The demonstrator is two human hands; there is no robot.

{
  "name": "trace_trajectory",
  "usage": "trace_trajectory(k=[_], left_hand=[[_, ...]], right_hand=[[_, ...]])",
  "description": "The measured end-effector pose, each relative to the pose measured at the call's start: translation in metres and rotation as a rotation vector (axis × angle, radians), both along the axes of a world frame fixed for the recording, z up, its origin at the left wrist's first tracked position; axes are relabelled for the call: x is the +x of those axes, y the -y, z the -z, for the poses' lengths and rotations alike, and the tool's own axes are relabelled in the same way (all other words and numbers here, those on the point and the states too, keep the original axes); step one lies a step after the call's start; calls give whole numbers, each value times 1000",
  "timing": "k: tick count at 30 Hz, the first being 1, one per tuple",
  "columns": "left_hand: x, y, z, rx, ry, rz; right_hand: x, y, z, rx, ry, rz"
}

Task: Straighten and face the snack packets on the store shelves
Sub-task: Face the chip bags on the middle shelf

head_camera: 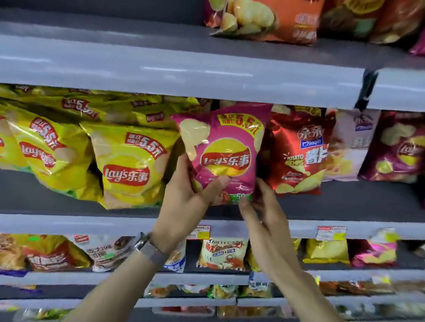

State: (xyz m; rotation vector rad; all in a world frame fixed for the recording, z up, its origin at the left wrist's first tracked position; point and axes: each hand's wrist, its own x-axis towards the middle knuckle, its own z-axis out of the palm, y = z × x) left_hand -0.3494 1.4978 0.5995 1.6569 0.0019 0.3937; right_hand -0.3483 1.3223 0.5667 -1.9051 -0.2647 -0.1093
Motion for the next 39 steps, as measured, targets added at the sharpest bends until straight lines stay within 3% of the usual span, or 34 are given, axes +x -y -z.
trace_trajectory(k=[9, 16, 22, 27, 34, 39], left_hand=[[86, 13, 36, 24, -121, -91], [130, 18, 37, 67, -184, -62], [146, 17, 27, 170, -196, -52], [129, 16, 28, 307, -247, -88], [119, 14, 49, 540, -162, -134], [98, 11, 39, 723, -252, -122]], right_hand=[[61, 0, 0, -147, -118, -40], [82, 0, 3, -82, -246, -155], [89, -7, 2, -111, -222, -180], [91, 4, 7, -192, -197, -170], [91, 5, 4, -243, -172, -183], [90, 7, 0, -354, -123, -168]])
